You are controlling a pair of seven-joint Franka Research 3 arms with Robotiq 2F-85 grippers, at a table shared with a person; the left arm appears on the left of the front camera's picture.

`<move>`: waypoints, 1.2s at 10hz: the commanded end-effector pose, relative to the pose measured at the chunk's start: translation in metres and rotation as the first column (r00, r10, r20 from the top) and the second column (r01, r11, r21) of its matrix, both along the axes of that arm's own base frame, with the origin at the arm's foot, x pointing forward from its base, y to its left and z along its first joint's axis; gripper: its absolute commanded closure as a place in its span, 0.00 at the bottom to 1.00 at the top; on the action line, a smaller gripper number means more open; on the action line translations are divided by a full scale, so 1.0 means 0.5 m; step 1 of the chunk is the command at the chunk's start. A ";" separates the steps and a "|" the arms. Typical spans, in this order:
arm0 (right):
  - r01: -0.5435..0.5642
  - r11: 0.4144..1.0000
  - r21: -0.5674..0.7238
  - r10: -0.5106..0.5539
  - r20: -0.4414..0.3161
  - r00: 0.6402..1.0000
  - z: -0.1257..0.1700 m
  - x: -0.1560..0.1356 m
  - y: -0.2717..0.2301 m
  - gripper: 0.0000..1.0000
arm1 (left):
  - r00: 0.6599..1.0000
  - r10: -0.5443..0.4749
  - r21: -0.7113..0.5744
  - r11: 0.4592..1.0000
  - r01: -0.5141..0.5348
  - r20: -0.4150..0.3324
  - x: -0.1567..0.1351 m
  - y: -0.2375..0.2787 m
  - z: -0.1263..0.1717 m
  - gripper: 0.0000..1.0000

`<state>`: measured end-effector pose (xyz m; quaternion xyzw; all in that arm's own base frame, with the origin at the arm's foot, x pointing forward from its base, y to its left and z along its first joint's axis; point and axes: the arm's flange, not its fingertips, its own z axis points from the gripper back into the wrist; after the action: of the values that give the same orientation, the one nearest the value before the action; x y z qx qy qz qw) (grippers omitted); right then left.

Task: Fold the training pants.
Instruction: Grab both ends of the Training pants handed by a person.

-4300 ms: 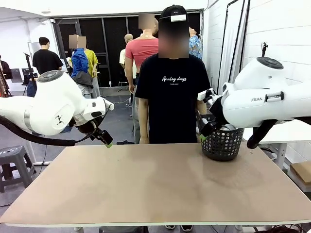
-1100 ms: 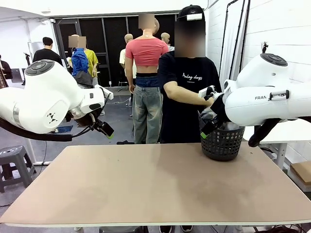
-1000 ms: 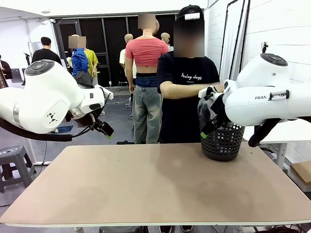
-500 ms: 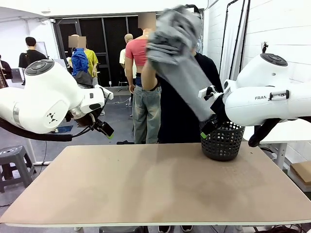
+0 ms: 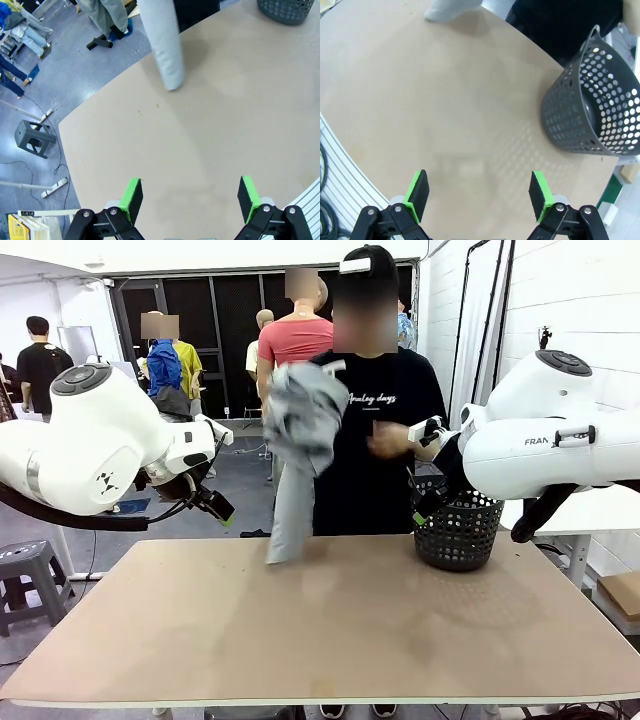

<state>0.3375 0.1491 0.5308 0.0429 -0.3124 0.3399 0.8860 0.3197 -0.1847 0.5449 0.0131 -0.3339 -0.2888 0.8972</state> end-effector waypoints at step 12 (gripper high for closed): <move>0.001 1.000 0.001 -0.001 -0.002 1.000 -0.001 0.001 -0.001 0.00 | 1.000 -0.014 0.007 1.000 0.014 0.000 0.003 0.002 0.001 0.00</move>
<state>0.3375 0.1491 0.5308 0.0430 -0.3124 0.3399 0.8860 0.3197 -0.1846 0.5449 0.0131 -0.3339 -0.2888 0.8972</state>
